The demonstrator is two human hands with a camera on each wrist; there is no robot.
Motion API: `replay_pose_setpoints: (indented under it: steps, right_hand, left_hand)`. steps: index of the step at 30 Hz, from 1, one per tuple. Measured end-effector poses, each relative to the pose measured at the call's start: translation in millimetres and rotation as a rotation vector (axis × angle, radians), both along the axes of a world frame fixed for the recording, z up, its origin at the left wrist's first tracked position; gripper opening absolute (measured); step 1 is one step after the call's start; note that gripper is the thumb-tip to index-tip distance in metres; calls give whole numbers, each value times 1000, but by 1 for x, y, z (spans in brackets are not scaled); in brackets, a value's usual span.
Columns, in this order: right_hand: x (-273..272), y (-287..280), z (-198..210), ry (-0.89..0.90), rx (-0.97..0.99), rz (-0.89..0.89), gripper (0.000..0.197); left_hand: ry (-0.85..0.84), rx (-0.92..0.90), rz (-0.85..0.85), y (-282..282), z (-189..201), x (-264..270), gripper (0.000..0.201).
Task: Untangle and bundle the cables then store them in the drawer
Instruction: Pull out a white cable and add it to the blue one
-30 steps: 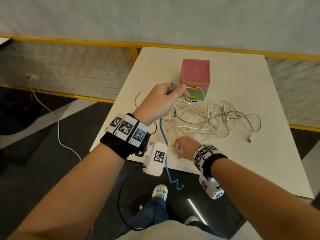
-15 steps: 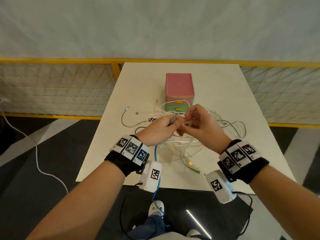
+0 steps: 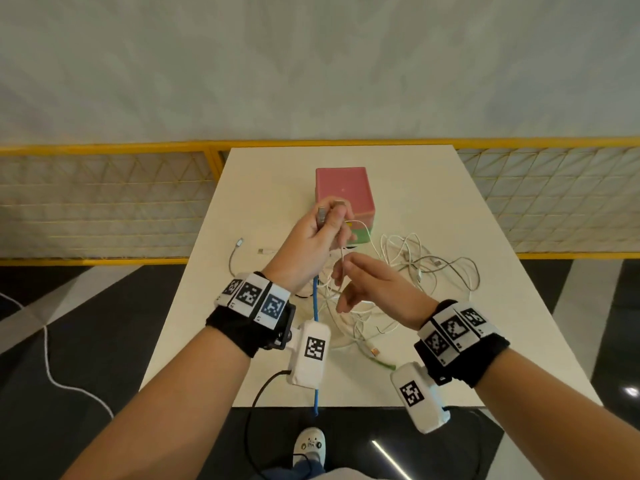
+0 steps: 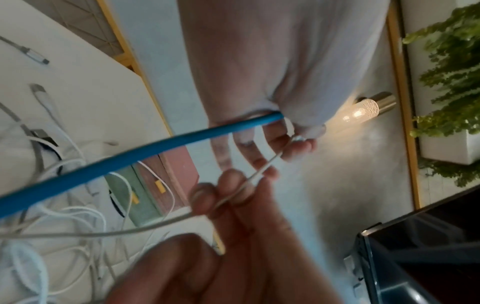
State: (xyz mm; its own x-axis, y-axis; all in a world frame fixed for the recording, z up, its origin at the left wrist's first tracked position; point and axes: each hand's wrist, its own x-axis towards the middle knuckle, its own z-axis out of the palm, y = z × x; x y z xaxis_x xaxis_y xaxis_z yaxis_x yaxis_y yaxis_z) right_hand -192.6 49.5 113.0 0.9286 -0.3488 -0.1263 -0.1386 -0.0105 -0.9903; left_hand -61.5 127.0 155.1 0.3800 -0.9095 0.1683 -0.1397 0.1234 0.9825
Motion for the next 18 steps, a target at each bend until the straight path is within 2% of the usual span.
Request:
replay_pose_setpoints:
  steps: [5,7,9,11,13,16,18]
  right_hand:
    - [6,-1,-17,99,-34,115,26]
    - [7,-6,-25,136,-49,98,25]
    - [11,-15,-27,117,-79,22,25]
    - [15,-25,-19,76,-138,-77,25]
    - [17,-34,-3,32,-319,-136,25]
    - [22,-41,26,-57,-545,-132,29]
    - [25,-46,41,-110,-636,-148,32]
  left_hand:
    - [195,-107,71,-3,30,21,21]
    - [255,-149,86,-1,45,31,12]
    - [241,-142,63,1,52,39,19]
    - [181,-56,19,4,54,43,29]
    - [80,66,-20,5,52,43,40]
    - [-206,333,-93,5,50,29,47]
    - [-310,454,-117,4,45,21,49]
